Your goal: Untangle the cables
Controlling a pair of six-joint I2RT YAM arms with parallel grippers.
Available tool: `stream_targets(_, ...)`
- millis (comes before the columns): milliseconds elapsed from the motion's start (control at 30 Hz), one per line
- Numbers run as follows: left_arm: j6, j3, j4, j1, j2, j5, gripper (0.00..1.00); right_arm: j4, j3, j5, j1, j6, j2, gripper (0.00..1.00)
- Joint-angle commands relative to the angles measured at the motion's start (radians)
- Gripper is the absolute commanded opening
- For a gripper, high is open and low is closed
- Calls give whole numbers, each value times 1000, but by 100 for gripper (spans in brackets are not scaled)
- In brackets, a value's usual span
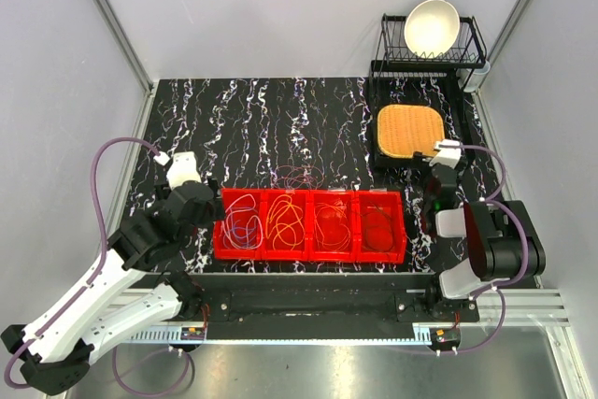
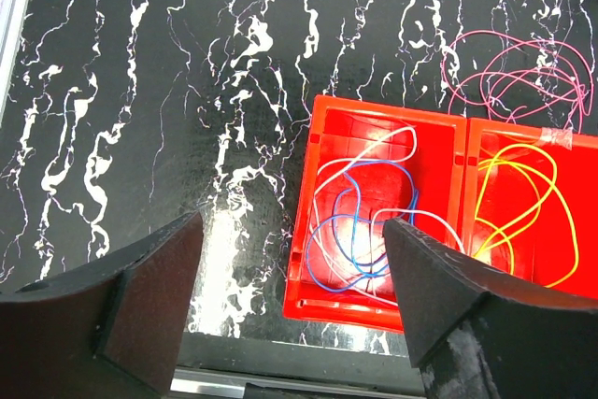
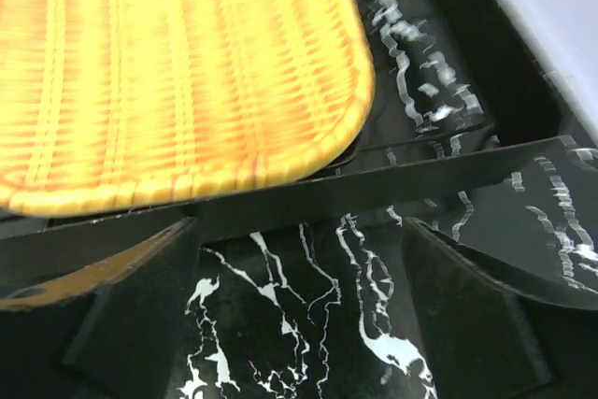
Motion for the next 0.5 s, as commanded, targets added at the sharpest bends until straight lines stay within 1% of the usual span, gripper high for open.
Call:
stream_targets(0,15,6,37,-3,-18,-4,85,-40,103,-173,-73,71,7,99)
stream_targets(33,9,6,36,-1,-21,-12,89,-41,103,-173,-73,73,5,100)
stream_targets(100,6,4,29,-3,-23,-22,93,-38,103,-171,-73,73,4,100)
stream_targets(200,0,15,22,-3,-18,-18,94,0,60,-153,-73,74,10,100)
stream_targets(233,-1,15,19,-1,-17,-18,95,145,36,-153,-73,76,45,100)
stream_targets(267,-1,16,20,-3,-16,-19,95,161,19,-169,-73,70,36,100)
stream_targets(333,-1,15,20,-3,-17,-19,96,68,36,-191,-73,61,16,100)
stream_targets(367,-3,18,19,-3,-15,-22,96,65,51,-212,-73,56,28,100)
stream_targets(400,-4,19,13,-3,-12,-26,96,98,42,-206,-73,54,31,100)
stream_targets(467,-17,29,2,-3,-9,-38,98,114,33,-196,-73,61,31,100)
